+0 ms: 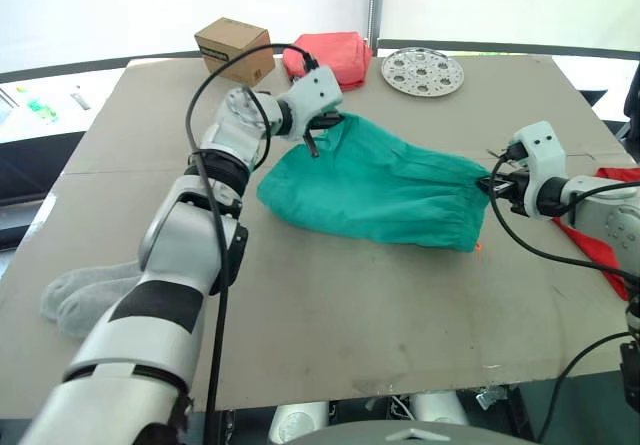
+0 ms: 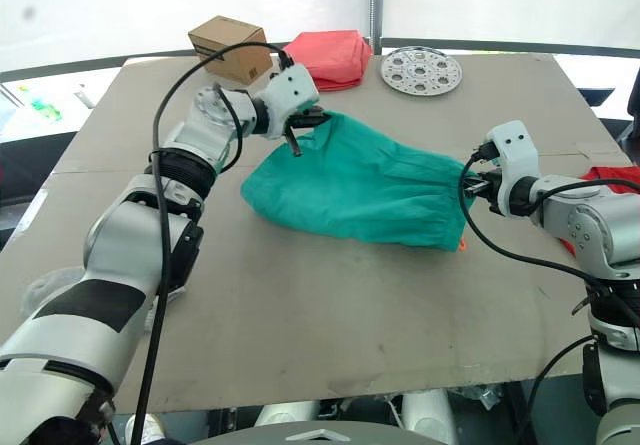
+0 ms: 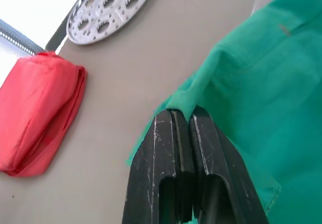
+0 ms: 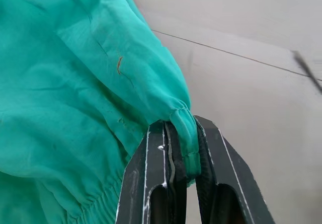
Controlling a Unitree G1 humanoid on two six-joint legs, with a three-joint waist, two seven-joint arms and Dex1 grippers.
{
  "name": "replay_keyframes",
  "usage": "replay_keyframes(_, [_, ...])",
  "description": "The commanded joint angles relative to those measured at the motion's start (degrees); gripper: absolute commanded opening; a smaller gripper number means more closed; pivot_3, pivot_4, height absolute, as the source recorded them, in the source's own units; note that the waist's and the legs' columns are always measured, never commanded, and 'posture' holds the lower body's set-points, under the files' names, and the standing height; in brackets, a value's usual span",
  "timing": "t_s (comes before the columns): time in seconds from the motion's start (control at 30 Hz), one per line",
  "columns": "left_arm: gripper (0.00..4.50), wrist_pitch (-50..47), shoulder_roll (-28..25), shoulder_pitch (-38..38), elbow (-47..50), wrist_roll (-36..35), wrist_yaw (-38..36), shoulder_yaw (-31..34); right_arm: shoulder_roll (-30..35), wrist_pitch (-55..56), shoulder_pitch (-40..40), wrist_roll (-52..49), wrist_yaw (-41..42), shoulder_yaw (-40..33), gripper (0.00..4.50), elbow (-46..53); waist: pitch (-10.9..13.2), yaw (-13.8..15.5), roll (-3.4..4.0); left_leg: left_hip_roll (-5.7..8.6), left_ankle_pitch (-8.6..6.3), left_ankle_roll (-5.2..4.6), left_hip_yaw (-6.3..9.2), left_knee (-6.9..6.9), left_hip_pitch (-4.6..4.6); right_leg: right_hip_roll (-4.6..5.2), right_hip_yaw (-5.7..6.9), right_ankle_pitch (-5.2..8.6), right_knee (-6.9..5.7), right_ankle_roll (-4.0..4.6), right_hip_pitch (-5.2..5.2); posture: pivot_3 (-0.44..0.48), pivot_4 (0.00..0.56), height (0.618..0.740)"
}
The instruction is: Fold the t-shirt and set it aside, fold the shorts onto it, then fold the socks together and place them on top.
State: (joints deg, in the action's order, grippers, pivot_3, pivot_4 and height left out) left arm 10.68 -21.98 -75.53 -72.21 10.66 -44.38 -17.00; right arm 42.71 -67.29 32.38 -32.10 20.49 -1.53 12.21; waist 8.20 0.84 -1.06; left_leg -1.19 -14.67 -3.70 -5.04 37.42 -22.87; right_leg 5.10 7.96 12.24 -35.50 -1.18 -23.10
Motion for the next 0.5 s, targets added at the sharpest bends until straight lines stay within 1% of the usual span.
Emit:
replay_keyframes(0.03, [1.03,-1.0,0.4,-0.5,-1.6,1.3,4.6,1.5,-0.1,3.1,0.3,2.7,0.7,0.4,0.0,0.9,0.0,-0.3,-0.03,0.0,0.0,0.0,-0.02,0.0,-0.01,0.0,0.0,0.0,-0.05,0.0,-0.03,0.0,0.15,0.736])
replay_keyframes(0.07, [1.57,-0.6,0.0,-0.1,-1.6,1.3,4.7,2.0,0.2,3.3,0.0,3.4,0.8,0.8,0.85,1.6,0.0,-0.3,-0.04,0.0,0.0,0.0,-0.05,0.0,-0.01,0.0,-0.04,0.0,-0.21,-0.01,-0.05,0.0,0.15,0.736])
replay_keyframes(0.1, [1.98,-0.9,-0.5,0.4,-1.4,0.4,3.8,3.2,0.7,3.3,-0.5,4.1,0.6,1.0,1.14,2.8,0.0,-0.4,-0.04,0.0,0.0,0.0,-0.06,0.0,-0.01,0.0,-0.05,-0.01,-0.27,-0.01,-0.06,0.0,0.15,0.736])
replay_keyframes(0.13, [2.47,-1.2,-1.4,0.9,-0.8,-0.6,2.8,4.4,0.9,3.2,-1.3,4.4,0.4,0.3,1.65,4.5,0.0,-0.4,-0.04,-0.01,0.0,0.0,-0.06,0.0,0.0,0.0,-0.05,0.0,-0.3,-0.01,-0.07,0.0,0.15,0.736])
replay_keyframes(0.17, [2.87,-1.8,-2.6,1.4,0.0,-2.2,1.4,6.2,1.2,2.5,-2.4,4.1,0.2,-1.1,2.05,6.8,0.0,-0.5,-0.04,-0.03,0.0,0.0,-0.06,-0.01,0.0,0.0,-0.04,0.0,-0.3,-0.01,-0.07,0.0,0.15,0.736])
replay_keyframes(0.23, [3.84,-5.0,-4.1,2.1,1.9,-6.2,-1.3,10.7,2.5,1.6,-5.3,4.0,0.3,-3.5,3.05,10.9,0.0,-0.5,-0.04,-0.05,0.01,0.01,-0.05,-0.02,0.01,0.0,-0.05,0.0,-0.3,0.0,-0.07,0.0,0.15,0.736])
replay_keyframes(0.27, [4.24,-7.1,-5.0,2.4,3.2,-8.3,-2.1,13.0,3.4,2.2,-7.2,4.2,0.6,-4.7,3.46,13.1,0.0,-0.5,-0.04,-0.07,0.01,0.01,-0.03,-0.02,0.0,0.0,-0.06,0.0,-0.3,0.0,-0.07,0.0,0.15,0.736])
replay_keyframes(0.3, [4.48,-11.4,-6.3,3.2,5.8,-12.6,-3.9,17.1,2.4,2.6,-9.5,3.0,0.5,-8.0,3.87,16.1,0.0,-0.3,-0.04,-0.07,0.01,0.02,0.0,-0.02,-0.02,0.0,-0.07,0.0,-0.3,0.0,-0.07,0.0,0.15,0.736])
replay_keyframes(0.33, [4.5,-18.8,-8.3,6.0,12.4,-18.0,-6.0,21.7,2.0,7.8,-13.4,2.9,2.7,-10.6,4.29,20.1,0.0,-0.2,-0.05,-0.07,0.01,0.02,0.01,-0.01,-0.02,0.01,-0.08,0.0,-0.29,-0.01,-0.06,0.0,0.15,0.736])
replay_keyframes(0.4, [4.5,-34.1,-11.2,13.8,27.6,-27.3,-9.5,27.9,-1.0,15.1,-18.3,0.9,5.6,-14.3,4.29,25.7,0.0,-0.2,-0.09,0.0,0.01,0.02,0.03,0.07,0.02,0.14,-0.16,0.05,-0.19,-0.1,-0.03,0.0,0.15,0.736])
replay_keyframes(0.43, [4.5,-41.8,-11.9,18.9,36.5,-31.5,-9.2,30.3,-2.4,19.0,-20.0,0.9,6.9,-14.3,4.29,27.2,0.0,-0.6,-0.1,-0.01,0.0,0.03,0.05,0.08,0.07,0.15,-0.19,0.14,-0.24,-0.23,-0.02,0.0,0.15,0.736])
replay_keyframes(0.5, [4.5,-55.1,-11.9,27.5,51.4,-39.0,-5.4,34.8,-5.0,23.8,-21.9,0.9,8.2,-13.3,4.29,28.3,0.0,-1.6,-0.08,-0.03,0.0,0.04,0.04,0.02,0.18,0.19,-0.4,0.12,-0.28,-0.2,0.01,0.0,0.15,0.736])
